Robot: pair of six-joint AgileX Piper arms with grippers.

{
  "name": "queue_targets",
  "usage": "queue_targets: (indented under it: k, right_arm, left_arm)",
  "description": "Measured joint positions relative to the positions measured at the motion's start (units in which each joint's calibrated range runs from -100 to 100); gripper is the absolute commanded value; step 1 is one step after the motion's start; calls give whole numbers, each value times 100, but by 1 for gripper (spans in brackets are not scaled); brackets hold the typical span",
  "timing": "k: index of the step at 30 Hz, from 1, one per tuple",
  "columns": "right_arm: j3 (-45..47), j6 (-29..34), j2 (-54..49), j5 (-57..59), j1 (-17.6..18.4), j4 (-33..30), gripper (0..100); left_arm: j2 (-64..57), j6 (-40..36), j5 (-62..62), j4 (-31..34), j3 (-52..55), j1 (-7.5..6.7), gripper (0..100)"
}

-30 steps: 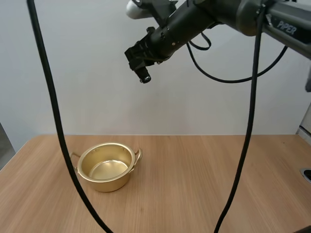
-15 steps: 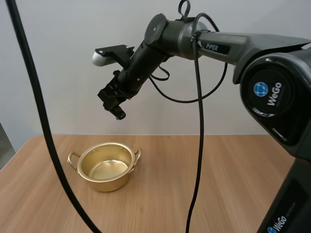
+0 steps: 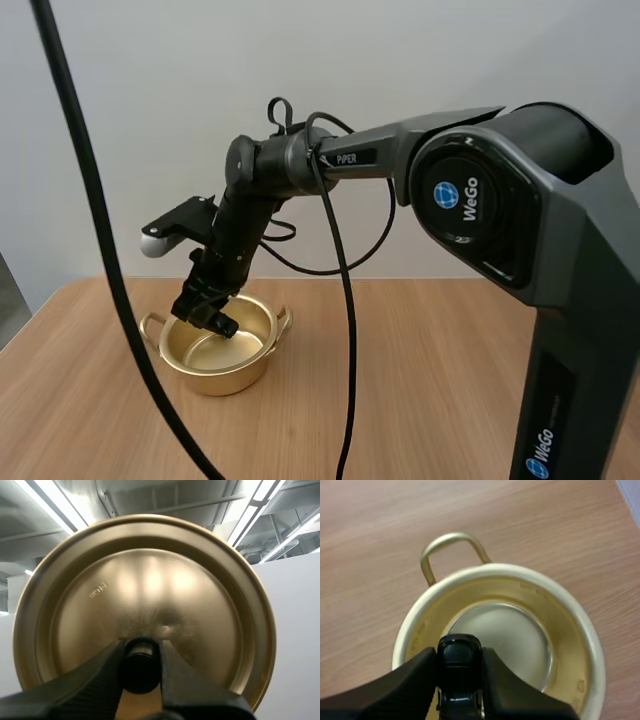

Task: Open the pot, put the car inside, and close it

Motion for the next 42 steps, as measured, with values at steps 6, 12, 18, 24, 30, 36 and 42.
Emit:
queue_targets:
  k: [6,12,18,24,30,36,42]
  right_arm:
    - [725,0,492,-1357,90,-547,0]
    - [725,-210,844,-1931,90,-537,0]
    - [725,-300,1038,-2289,90,-527,0]
    - [725,-369,1245,-2390,90,-525,0]
    - [725,-382,1329,-2601,90,-512,0]
    - [725,-382,1334,-2684,90,-512,29]
    - [737,-382,1345,-2684,90,-532,71]
  left_arm:
    - [0,0,0,0,0,0,0]
    - [0,0,0,0,0,0,0]
    - [0,48,0,0,0,0,0]
    - [0,60,0,0,0,0,0]
    - [0,60,0,0,0,0,0]
    - [0,60,0,0,0,0,0]
    - [0,60,0,0,0,0,0]
